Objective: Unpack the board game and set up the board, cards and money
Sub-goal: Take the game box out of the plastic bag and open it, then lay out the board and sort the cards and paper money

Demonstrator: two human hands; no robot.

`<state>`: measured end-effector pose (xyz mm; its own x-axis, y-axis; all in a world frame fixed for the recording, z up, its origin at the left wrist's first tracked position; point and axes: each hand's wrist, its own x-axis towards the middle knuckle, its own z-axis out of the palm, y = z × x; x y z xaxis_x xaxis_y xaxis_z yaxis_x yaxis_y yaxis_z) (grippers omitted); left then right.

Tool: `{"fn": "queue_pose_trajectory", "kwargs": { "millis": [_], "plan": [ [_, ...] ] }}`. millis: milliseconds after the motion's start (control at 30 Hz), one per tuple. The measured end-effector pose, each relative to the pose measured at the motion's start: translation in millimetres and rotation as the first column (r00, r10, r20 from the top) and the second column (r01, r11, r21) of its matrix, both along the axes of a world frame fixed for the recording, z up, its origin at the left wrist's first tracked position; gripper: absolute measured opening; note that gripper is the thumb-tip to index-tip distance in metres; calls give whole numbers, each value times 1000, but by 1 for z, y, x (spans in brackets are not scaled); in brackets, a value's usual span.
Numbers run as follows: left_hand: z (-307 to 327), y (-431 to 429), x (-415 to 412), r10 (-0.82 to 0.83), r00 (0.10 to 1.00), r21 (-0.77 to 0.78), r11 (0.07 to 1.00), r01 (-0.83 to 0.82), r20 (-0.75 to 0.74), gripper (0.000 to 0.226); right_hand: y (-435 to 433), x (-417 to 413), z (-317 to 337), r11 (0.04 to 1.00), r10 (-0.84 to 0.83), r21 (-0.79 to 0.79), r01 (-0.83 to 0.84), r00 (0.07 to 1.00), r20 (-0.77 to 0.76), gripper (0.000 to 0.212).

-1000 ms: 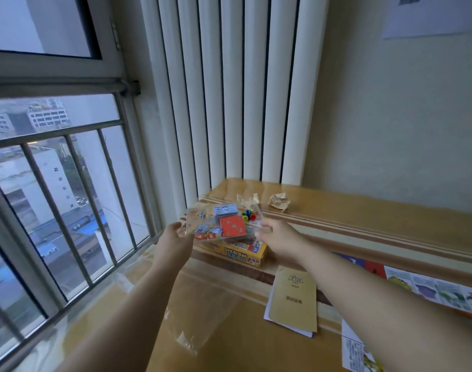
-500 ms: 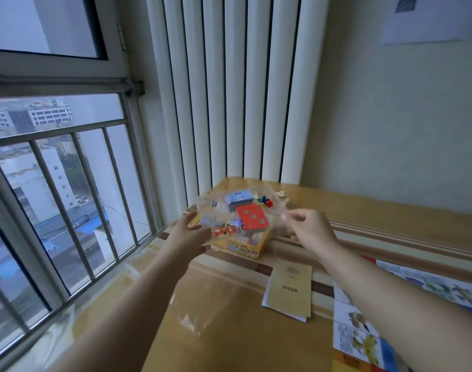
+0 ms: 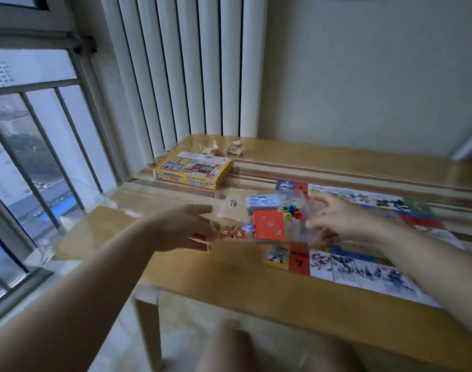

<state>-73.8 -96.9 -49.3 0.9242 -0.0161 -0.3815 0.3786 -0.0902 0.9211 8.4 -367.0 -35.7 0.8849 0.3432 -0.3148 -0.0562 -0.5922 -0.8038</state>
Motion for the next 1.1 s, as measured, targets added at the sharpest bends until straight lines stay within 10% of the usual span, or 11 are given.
{"fn": "queue_pose_trajectory", "kwargs": {
  "millis": [267,533,700,1100],
  "plan": [
    [-16,-8,-21,-117,984,262,953,150,-137,72,-15,-39,-26,944,197,-273,-184,980,20,89],
    [-14,-13,-20,-103,986,328,934,141,-130,74,-8,-35,-18,675,462,-718,-168,856,233,77],
    [-16,-13,-17,-98,986,362,922,141,-134,73,10,-30,-20,577,701,-801,-158,599,386,32],
    [-17,-13,-16,-91,986,356,925,135,-139,74,15,-16,-46,533,702,-831,-157,630,332,23]
  ]
}}
